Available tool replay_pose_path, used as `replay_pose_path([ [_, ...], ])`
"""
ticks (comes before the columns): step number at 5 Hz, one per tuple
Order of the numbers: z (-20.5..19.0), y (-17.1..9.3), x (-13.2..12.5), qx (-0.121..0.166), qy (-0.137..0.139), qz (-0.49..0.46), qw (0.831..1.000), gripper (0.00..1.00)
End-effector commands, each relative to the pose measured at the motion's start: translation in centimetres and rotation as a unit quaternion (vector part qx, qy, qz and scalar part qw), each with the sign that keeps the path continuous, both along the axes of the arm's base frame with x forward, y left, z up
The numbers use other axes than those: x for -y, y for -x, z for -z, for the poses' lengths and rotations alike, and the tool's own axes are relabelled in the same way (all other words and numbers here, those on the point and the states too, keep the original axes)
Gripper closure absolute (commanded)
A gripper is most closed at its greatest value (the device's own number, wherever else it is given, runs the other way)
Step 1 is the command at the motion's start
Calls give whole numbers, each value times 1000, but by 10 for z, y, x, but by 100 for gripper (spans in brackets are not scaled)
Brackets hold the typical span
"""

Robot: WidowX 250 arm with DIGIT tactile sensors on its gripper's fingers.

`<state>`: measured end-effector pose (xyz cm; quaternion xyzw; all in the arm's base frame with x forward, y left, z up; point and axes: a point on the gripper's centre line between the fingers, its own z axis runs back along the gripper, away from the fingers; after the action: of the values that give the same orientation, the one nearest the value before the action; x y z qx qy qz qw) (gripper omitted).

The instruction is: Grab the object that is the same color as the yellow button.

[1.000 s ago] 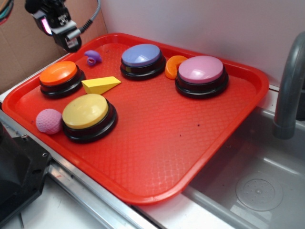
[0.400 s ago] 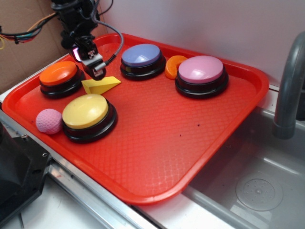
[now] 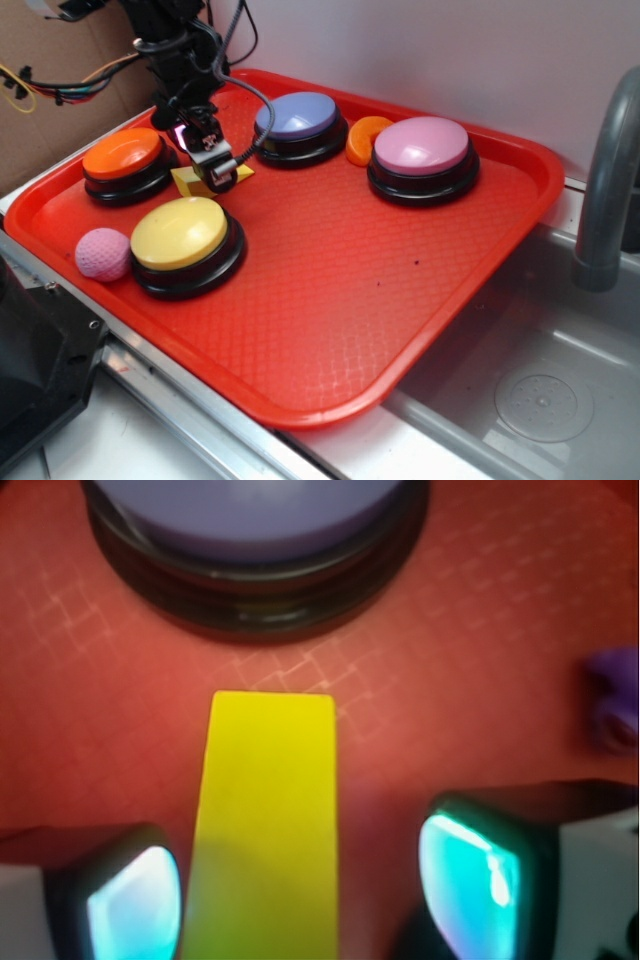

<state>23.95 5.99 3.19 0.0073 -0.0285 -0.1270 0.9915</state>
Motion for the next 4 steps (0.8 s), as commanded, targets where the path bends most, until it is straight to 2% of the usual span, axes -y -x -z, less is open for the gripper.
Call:
replay_pose_path([
  [1,1,-13,0,14,-2,22,1000,0],
  [2,5,-12,2,2,0,17,1000,22],
  [3,6,-12,2,-14,-5,19,1000,100],
  [4,8,-11,3,-15,1,13,1000,100],
])
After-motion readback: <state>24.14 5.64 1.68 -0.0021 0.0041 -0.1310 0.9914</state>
